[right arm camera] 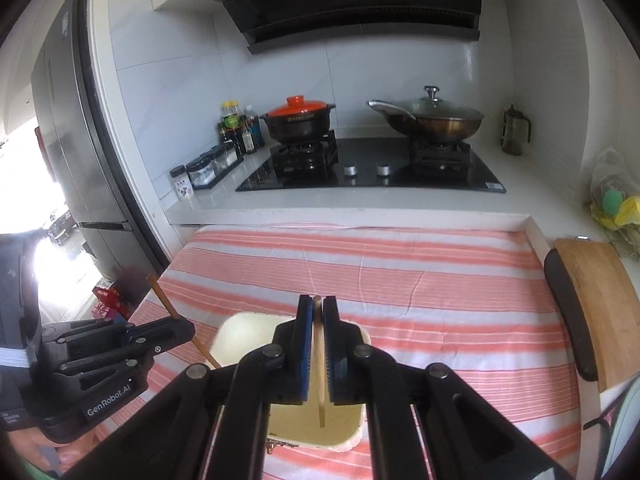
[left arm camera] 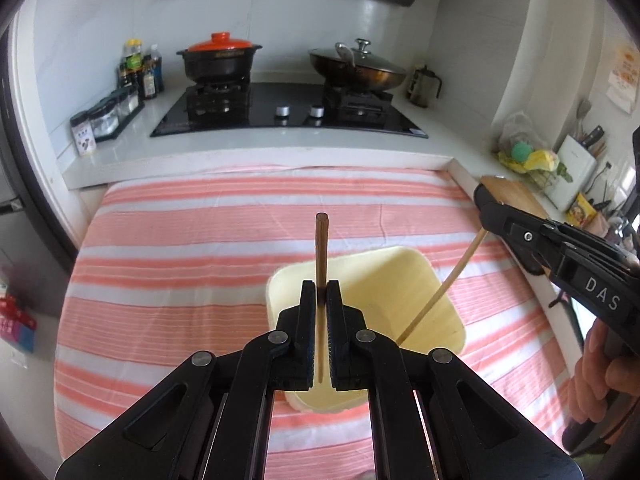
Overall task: Organize utensils
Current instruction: 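Lower the chopsticks into the basket and open both tools, then move both tools back toward the remaining spoons and chopsticks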
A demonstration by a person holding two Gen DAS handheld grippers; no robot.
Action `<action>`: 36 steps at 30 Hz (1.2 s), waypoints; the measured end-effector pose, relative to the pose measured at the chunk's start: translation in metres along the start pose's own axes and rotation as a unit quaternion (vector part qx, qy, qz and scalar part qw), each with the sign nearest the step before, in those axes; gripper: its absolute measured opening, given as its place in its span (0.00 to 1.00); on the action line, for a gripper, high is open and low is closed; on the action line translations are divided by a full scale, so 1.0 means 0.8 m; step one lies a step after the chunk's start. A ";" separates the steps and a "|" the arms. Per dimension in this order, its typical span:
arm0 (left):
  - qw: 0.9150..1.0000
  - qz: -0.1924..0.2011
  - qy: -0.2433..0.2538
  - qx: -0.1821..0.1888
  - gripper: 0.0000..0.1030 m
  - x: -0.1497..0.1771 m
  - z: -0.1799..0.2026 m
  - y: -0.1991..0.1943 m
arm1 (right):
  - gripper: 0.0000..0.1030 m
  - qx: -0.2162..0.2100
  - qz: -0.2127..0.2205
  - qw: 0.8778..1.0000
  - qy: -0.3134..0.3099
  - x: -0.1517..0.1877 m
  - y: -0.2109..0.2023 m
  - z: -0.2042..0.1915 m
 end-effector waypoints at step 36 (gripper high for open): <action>0.990 -0.043 -0.020 -0.133 0.89 0.458 -0.142 -0.100 | 0.57 0.180 0.029 0.982 0.044 0.478 -0.301 0.032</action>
Point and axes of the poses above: each gripper's, at about its wrist camera, not at the fingertips, and y roughly the way its jaws point, z to its right, x to its underside, the point moved 9 cm from there along y, roughly the way its jaws point, and after that the axes turned 12 degrees about -x, right-handed, at the moved point
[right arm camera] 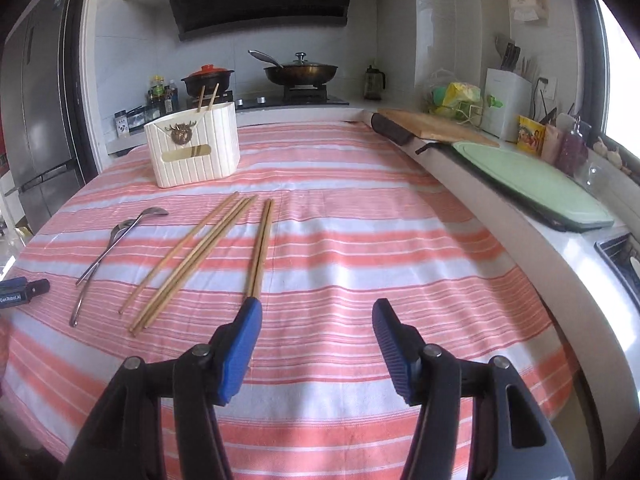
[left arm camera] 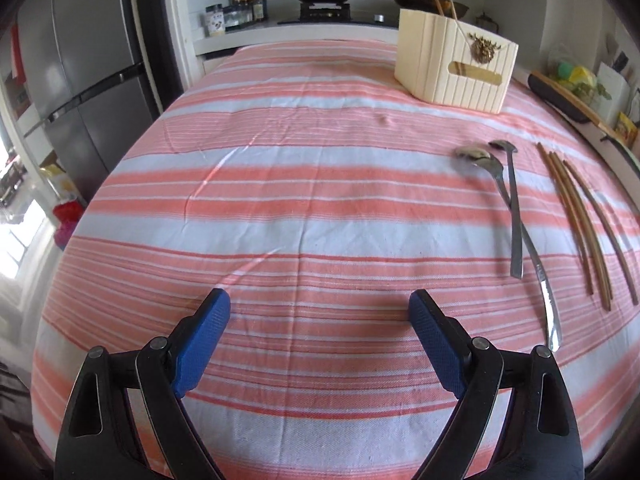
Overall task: Organize utensils
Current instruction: 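Move both tools back toward the remaining spoons and chopsticks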
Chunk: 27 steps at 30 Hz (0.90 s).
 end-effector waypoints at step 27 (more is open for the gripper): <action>1.000 -0.021 0.004 0.001 0.99 0.000 0.004 0.008 | 0.58 0.044 -0.035 0.998 0.026 0.053 0.036 0.027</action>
Point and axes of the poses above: each gripper's, at about its wrist camera, not at the fingertips, and y roughly the way its jaws point, z to its right, x to its underside, the point moved 9 cm from there along y, roughly the way its jaws point, and after that the axes turned 12 degrees about -x, right-handed, at the moved point
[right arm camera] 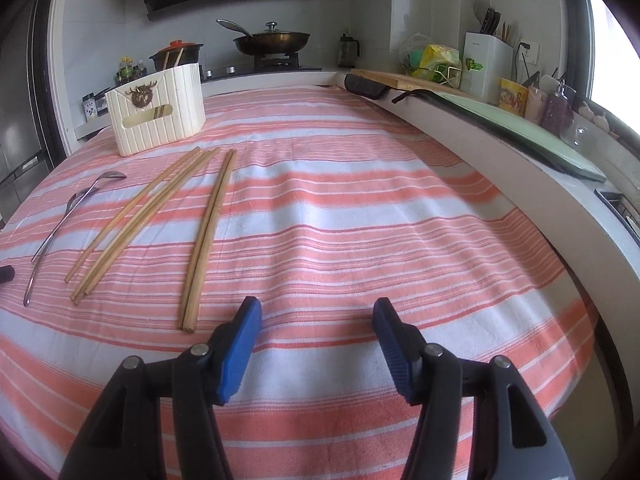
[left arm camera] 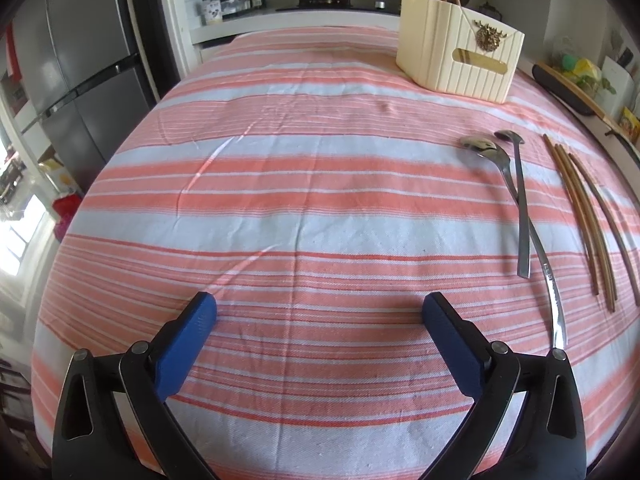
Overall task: Organize utensils
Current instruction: 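Move both tools back toward the remaining spoons and chopsticks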
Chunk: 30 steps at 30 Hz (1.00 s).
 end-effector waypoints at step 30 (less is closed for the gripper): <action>0.986 -0.010 0.018 0.167 0.99 -0.042 0.128 -0.026 | 0.60 0.001 -0.012 1.000 0.008 -0.005 0.009 0.001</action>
Point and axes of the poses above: each gripper's, at about its wrist camera, not at the fingertips, and y roughly the way its jaws point, z to its right, x to its underside, the point moved 9 cm from there along y, roughly the way its jaws point, and after that the axes turned 12 degrees about -x, right-handed, at the moved point
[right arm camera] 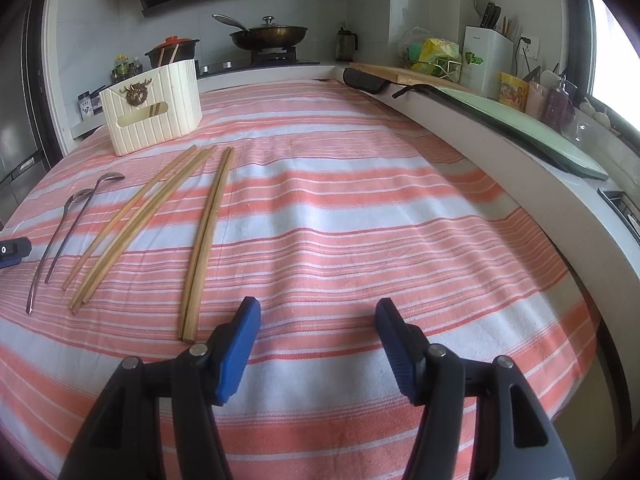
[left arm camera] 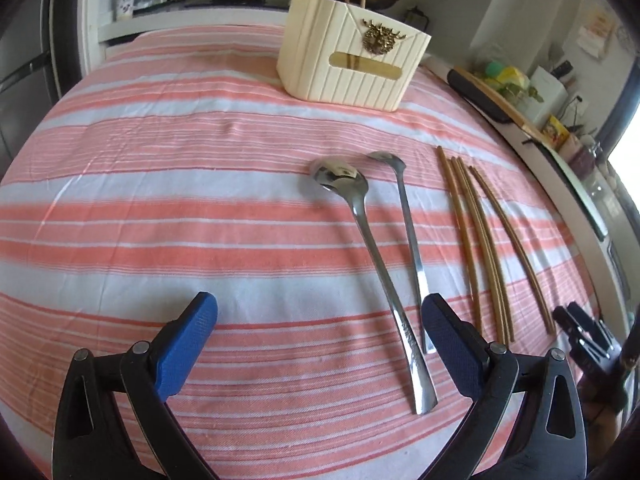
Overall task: Organize utensils
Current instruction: 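Move both tools back toward the remaining spoons and chopsticks, then grasp the silver soup spoon with the left tool while the right tool grasps a chopstick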
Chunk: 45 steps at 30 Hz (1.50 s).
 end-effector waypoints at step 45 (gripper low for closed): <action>0.985 0.018 0.115 -0.128 0.98 -0.057 -0.012 0.035 | 0.62 -0.001 -0.005 1.000 0.007 -0.004 0.006 0.000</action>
Point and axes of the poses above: each gripper's, at about its wrist camera, not at the fingertips, and y roughly the way its jaws point, z to its right, x to its underside, the point moved 9 cm from there along y, roughly the way its jaws point, and after that the axes turned 12 degrees about -x, right-handed, at the moved point
